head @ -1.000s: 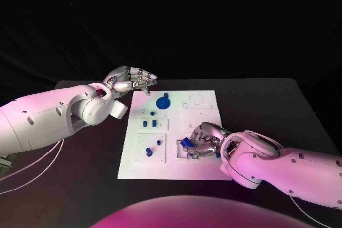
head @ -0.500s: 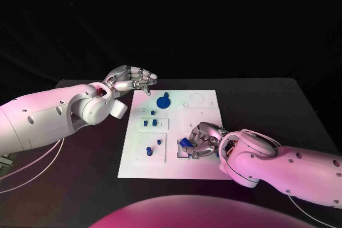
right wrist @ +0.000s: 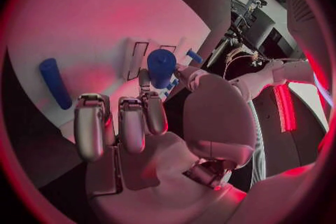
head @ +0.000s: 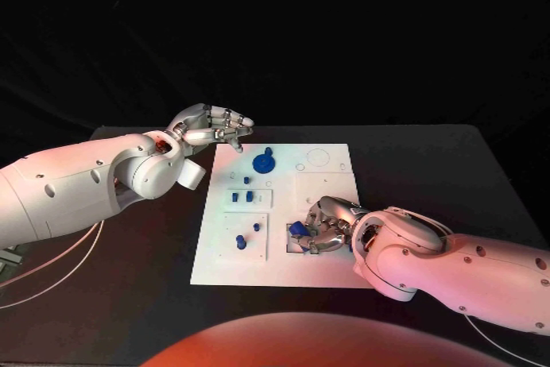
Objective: Assemble the parts on the task board
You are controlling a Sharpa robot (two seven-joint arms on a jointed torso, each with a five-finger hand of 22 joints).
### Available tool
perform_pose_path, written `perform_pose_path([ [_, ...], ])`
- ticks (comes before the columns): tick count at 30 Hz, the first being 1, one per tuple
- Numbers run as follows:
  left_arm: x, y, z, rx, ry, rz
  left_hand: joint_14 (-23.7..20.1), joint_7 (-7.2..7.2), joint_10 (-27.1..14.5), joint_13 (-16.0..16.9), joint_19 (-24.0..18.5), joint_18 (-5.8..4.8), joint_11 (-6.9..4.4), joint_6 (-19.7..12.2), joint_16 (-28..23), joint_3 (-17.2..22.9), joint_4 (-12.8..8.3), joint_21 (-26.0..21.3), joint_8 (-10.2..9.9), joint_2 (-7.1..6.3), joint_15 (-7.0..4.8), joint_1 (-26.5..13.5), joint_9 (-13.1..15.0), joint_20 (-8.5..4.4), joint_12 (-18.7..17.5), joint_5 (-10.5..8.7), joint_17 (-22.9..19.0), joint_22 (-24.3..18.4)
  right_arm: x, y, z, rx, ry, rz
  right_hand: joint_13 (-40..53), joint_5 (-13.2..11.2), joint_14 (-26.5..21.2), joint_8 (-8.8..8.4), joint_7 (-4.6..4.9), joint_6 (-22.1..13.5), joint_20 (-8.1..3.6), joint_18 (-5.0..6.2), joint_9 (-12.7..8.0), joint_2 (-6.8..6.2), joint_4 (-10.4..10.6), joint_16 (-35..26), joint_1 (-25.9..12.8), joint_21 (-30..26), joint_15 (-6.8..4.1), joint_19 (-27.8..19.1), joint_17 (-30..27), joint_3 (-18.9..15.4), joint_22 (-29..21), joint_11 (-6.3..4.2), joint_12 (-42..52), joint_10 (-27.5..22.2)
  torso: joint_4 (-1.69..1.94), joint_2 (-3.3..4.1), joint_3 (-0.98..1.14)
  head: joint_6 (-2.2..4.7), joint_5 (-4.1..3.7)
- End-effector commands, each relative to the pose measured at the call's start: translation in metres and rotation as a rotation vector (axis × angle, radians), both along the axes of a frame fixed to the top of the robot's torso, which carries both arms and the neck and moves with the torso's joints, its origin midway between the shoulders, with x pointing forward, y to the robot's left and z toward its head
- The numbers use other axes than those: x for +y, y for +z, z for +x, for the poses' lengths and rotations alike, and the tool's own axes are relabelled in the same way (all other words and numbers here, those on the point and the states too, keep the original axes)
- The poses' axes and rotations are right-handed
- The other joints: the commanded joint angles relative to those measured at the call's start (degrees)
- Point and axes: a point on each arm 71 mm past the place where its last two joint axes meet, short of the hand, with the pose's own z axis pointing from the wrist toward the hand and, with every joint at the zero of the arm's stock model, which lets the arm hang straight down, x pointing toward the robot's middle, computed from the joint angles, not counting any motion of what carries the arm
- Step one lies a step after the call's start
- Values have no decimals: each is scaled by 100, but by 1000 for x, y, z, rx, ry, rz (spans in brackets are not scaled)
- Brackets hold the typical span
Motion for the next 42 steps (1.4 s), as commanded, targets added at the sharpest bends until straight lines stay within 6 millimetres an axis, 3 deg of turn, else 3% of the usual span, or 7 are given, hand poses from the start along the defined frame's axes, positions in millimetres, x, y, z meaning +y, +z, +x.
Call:
perform_pose_path([
  [1, -2, 1, -1, 1, -18, -6, -33, -7, -53, -3, -18, 77, 3, -44, -22, -23, 17, -24, 17, 22, 14, -29, -9, 38, 32, 29, -9, -8, -1, -4, -2, 7, 17, -48, 308, 28, 471, 21, -292, 311, -23, -75, -23, -12, 17, -3, -72, -37, -13, 392, 850, -87, 1323, 17, -34, -8, -9, -3, 2, -4, 7],
  [13, -2, 1, -1, 1, -19, -4, -33, -7, -53, -3, -18, 77, 3, -44, -22, -23, 17, -24, 17, 22, 14, -29, -9, 38, 32, 29, -9, -8, -2, -2, -2, -9, 17, -47, 301, 35, 469, 14, -289, 310, -19, -71, -41, 1, 35, -7, -150, -53, -9, 386, 844, -209, 1319, 21, -54, -16, -5, -2, 4, -4, 16],
  [25, -2, 1, -1, 0, -17, -4, -33, -7, -53, -3, -18, 77, 3, -44, -22, -23, 17, -24, 17, 22, 14, -29, -9, 38, 32, 29, -9, -8, -2, -2, -1, -24, 19, -48, 309, 58, 471, 21, -296, 316, -16, -71, -87, 101, 61, -9, -516, -56, -10, 385, 851, -656, 1319, 18, -92, -22, -7, -1, 2, 0, 17],
  [26, -2, 1, -1, 0, -17, -4, -33, -7, -53, -3, -18, 77, 3, -44, -22, -23, 17, -24, 17, 22, 14, -29, -9, 38, 32, 29, -9, -8, -2, -2, -1, -25, 20, -51, 310, 246, 470, 47, -294, 327, -16, -69, -81, 92, 87, -10, -1561, -66, -8, 381, 851, -4296, 1315, 26, -100, -23, -6, -1, 2, -1, 21],
  [42, -1, 1, -1, -1, -15, -3, -39, -7, -63, -4, -17, 78, 4, -49, -22, -20, 20, -35, 18, 21, 15, -30, -11, 40, 38, 28, -9, -16, -1, -1, -1, -62, 40, -89, 197, 306, 465, 41, -271, 251, -7, -48, -94, -19, 126, -20, -1591, -172, 5, 346, 837, -4449, 1287, 40, -244, -111, -8, -3, 5, 3, 33],
])
